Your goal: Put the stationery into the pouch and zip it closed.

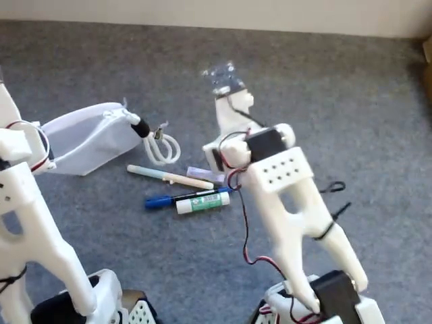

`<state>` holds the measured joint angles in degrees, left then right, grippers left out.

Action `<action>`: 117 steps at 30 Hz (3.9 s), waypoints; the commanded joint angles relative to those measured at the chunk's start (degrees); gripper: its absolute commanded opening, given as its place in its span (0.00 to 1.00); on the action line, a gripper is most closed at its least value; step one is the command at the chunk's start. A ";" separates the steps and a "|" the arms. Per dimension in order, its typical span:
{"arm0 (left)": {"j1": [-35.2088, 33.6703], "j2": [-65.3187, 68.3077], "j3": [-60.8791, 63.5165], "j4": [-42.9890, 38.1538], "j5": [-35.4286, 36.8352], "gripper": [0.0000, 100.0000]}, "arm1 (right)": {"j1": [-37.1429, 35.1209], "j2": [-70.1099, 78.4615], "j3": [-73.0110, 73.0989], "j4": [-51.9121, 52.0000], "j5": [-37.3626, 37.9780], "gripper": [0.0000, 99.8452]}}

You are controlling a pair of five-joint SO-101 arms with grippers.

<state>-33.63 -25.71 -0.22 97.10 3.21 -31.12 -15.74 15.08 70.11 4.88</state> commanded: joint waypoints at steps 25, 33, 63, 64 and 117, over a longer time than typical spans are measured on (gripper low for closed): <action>-0.92 -11.03 7.60 -3.96 0.62 0.01 | -5.14 23.25 -1.19 -19.30 8.09 0.16; -0.92 -11.12 8.40 -4.31 0.62 0.01 | -5.23 29.93 -6.11 -19.30 8.09 0.16; -0.92 -11.38 10.33 -5.36 0.62 0.01 | -2.68 36.88 -9.54 -9.10 16.18 0.04; -0.92 -11.38 10.33 -5.36 0.62 0.01 | -2.68 36.88 -9.54 -9.10 16.18 0.07; 2.86 -11.38 11.65 -5.19 0.53 0.01 | -3.03 -28.97 41.54 -46.02 4.84 0.01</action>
<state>-32.57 -36.53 11.03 92.35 3.03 -34.11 -38.15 56.04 26.07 10.42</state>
